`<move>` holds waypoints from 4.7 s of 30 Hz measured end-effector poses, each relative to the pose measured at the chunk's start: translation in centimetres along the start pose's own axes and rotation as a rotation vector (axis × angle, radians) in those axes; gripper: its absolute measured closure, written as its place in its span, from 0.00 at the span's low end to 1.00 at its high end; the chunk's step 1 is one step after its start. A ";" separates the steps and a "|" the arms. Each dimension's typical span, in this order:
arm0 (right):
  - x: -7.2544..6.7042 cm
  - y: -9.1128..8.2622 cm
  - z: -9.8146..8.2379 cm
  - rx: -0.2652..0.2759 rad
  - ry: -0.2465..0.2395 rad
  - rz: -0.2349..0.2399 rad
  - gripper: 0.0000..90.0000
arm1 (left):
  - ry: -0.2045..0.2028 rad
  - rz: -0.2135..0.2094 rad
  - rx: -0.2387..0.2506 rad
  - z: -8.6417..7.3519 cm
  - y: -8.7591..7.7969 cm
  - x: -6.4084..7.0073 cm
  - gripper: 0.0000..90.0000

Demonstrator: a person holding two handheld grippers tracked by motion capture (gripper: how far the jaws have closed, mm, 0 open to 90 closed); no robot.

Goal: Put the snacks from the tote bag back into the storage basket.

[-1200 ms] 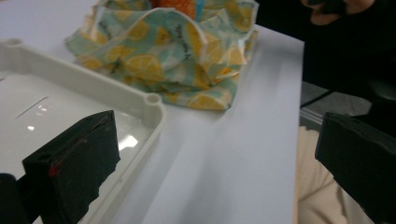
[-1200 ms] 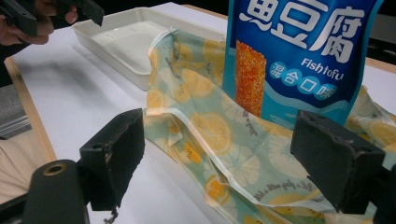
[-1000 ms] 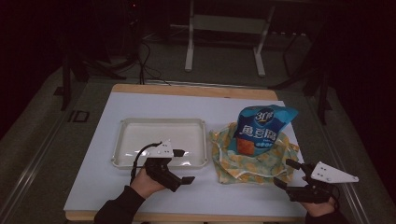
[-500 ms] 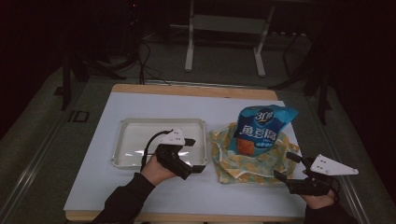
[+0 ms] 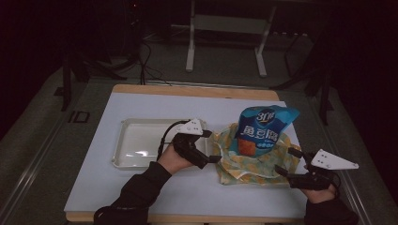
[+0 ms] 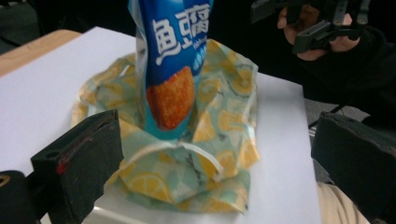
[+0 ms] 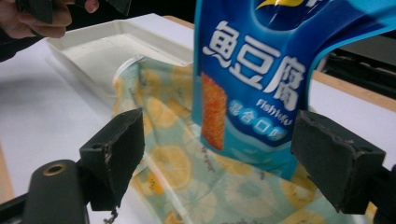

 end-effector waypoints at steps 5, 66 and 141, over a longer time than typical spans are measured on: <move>0.7 0.3 0.4 -0.002 -0.011 -0.023 0.19 | 0.016 0.014 0.016 0.6 0.9 -0.8 0.03; 6.2 6.3 1.0 -0.037 0.039 -0.032 0.55 | -0.027 0.091 -0.031 3.0 11.3 -5.3 0.61; 5.2 5.3 7.1 -0.023 -0.053 -0.073 0.99 | 0.048 0.110 -0.114 9.2 9.1 -3.3 0.96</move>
Point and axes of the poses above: each handheld gripper's, and its own axes: y roughly forward along the jaws, z roughly out of its top, x roughly to its right, the point moved 7 cm from there along y, roughly forward along the jaws, and after that the axes turned 6 degrees about x, right-handed, at the moved point
